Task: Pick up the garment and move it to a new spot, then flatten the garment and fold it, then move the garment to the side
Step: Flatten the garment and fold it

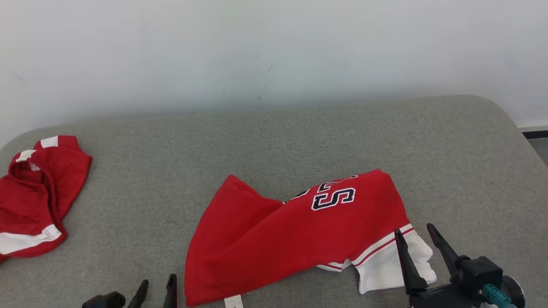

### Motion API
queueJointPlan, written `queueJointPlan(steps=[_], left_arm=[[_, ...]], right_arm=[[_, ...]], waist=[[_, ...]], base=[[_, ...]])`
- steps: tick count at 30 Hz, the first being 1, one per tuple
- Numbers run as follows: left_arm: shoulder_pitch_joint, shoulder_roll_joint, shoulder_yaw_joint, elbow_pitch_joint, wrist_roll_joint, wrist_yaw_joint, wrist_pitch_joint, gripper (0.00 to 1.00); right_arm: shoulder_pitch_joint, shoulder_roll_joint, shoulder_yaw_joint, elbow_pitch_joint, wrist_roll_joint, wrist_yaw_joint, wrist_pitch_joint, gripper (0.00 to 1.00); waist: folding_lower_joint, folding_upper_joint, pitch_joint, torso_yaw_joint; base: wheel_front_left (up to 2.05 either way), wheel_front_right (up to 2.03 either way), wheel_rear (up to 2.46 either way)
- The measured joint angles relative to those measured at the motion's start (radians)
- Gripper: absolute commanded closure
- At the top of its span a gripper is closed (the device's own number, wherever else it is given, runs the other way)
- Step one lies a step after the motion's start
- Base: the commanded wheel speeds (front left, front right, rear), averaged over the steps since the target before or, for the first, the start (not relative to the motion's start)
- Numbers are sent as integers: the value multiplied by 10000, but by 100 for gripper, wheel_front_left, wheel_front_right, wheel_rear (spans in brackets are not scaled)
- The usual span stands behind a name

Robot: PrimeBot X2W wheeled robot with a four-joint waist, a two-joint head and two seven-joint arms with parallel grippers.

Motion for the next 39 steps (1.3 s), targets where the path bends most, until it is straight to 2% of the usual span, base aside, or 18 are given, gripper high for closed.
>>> queueJointPlan(steps=[5,9,12,22,29,39], left_arm=[[23,-130,211,140,17,-176,-1030,0],[179,-111,558,-148,351,-387,-1417,0],[395,-190,1122,-738,706,-525,-1459,0],[1292,-1030,2987,-2431,2268,-1340,-1486,0],[1749,-1294,3448,-2491,2740,-1645,-1486,0],[2185,-1438,3693,-2355,3072,-1843,-1486,0]], right_arm=[[13,13,-378,-27,-2,0,-10,0],[64,15,-813,-58,-2,0,4,0],[123,19,-1170,-58,8,0,54,0],[355,-178,-1760,330,96,0,267,0],[508,-307,-1941,639,81,0,174,0],[634,-360,-1927,736,82,0,184,0]], waist=[[0,0,-72,-65],[0,0,-208,-70],[0,0,-330,-28],[-1,0,-821,157],[-1,0,-1071,156],[0,0,-1225,-45]], base=[[0,0,0],[0,0,0],[0,0,0],[0,0,0],[0,0,0],[0,0,0]])
